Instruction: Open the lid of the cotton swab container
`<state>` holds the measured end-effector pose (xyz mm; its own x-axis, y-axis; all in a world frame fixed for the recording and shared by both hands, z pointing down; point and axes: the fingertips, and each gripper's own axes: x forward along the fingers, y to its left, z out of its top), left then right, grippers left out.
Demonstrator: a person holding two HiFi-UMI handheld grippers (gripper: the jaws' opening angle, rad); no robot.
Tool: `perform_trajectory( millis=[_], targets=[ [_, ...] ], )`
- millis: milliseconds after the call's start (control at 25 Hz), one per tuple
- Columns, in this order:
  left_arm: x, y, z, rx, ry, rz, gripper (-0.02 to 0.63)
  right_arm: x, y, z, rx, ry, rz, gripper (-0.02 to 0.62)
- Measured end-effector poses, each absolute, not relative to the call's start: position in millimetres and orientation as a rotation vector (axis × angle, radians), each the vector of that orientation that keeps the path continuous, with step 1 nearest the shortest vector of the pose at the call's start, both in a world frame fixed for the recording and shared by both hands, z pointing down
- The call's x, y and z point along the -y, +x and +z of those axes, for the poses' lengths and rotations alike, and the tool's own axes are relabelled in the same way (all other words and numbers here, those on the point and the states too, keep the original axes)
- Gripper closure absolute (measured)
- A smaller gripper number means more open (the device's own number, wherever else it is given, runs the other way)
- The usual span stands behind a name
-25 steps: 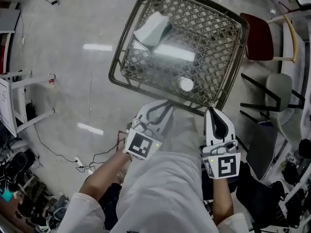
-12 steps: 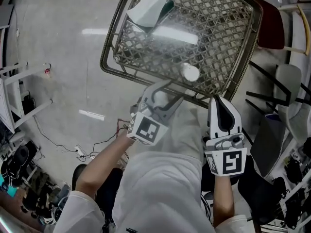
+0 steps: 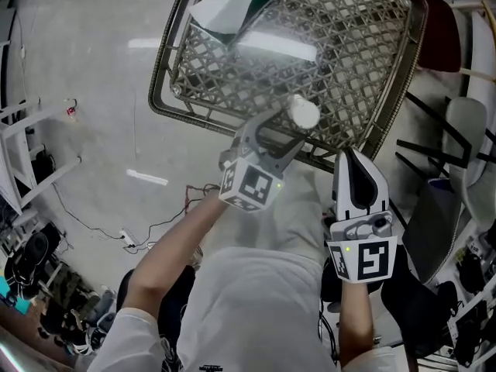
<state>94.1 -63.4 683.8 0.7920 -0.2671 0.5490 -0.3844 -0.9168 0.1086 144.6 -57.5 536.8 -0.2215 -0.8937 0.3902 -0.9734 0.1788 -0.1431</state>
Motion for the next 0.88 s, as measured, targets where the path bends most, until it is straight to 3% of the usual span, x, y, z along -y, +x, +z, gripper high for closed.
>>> perform_trajectory(
  millis=[560,640,880],
  targets=[
    [70.7,122.7,730.1,0.536,2.751,0.883,0.333,48.8,160.2,544.5,2.229,1.813,0.551,0.594],
    [72.6,125.8,731.6,0.558,2.753,0.884,0.362,45.4,162.3,545.2,2.223,1.811,0.553,0.594],
    [75.5,127.5,731.0,0.587,2.747,0.881,0.371,36.5,171.6,545.2,2.206,1.834,0.561,0.594]
  ],
)
